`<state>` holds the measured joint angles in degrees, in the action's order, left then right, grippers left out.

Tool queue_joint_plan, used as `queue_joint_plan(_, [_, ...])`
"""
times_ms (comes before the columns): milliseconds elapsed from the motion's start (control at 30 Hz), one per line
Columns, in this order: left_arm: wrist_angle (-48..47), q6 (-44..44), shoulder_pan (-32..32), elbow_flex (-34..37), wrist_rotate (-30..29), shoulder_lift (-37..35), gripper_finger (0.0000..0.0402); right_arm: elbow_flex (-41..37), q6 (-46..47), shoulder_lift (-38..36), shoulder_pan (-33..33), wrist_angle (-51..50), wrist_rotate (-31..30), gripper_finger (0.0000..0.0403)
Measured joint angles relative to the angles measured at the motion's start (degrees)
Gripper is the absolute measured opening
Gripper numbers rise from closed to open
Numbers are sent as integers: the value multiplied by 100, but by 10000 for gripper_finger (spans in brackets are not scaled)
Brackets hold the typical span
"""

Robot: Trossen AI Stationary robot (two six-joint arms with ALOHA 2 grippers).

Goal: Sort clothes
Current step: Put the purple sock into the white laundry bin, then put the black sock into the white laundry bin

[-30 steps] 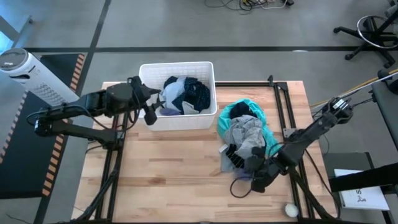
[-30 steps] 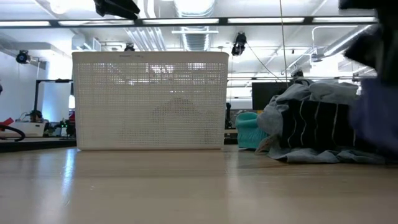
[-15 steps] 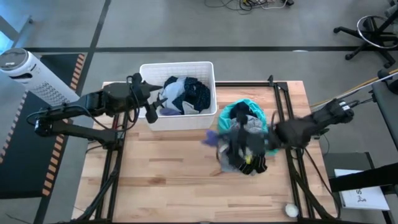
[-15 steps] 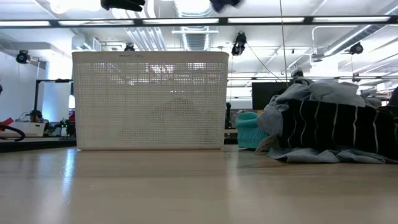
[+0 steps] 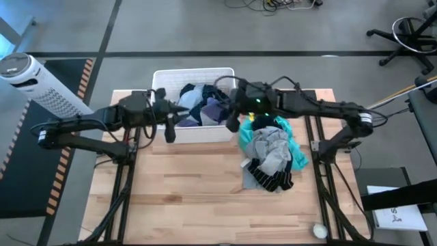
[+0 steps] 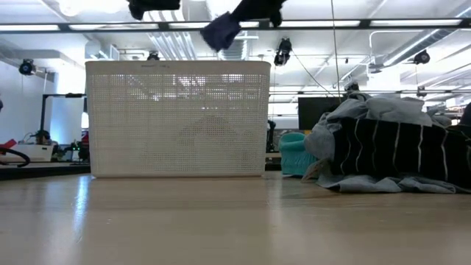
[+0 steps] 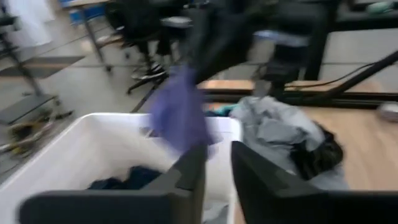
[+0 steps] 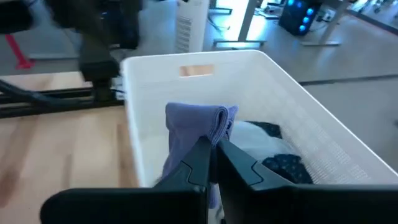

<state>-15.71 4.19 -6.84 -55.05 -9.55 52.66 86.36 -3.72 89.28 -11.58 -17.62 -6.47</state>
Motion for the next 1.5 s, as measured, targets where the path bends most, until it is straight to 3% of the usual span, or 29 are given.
queue_joint_plan(100, [623, -28, 9, 464, 362, 2, 12, 230, 141, 359, -214, 11, 72, 4])
queue_joint_plan(233, [1228, -245, 46, 1072, 577, 2, 9, 488, 201, 709, -374, -97, 95, 25])
queue_joint_plan(600, [2072, -522, 205, 1870, 580, 111, 0, 1155, 211, 890, -450, -755, 118, 166])
queue_joint_plan(700, [2376, -520, 293, 1897, 580, 286, 0, 1364, -285, 788, -353, -1306, 104, 155])
queue_joint_plan(800, [2429, -482, 409, 1821, 580, 533, 0, 1287, -785, 566, -47, -1636, -254, 85])
queue_joint_plan(900, [2433, -325, 562, 1678, 579, 782, 0, 909, -1031, 280, 233, -1820, -343, 15])
queue_joint_plan(1067, [2453, -146, 826, 1393, 577, 1236, 0, -244, -854, -442, 591, -1578, -425, 3])
queue_joint_plan(1267, [2408, -18, 1071, 969, 577, 1955, 0, -2087, -406, -1687, 1084, -442, -431, 1])
queue_joint_plan(1500, [2430, 214, 1266, 287, 577, 3065, 0, -3761, -38, -2877, 1680, 828, -1008, 0])
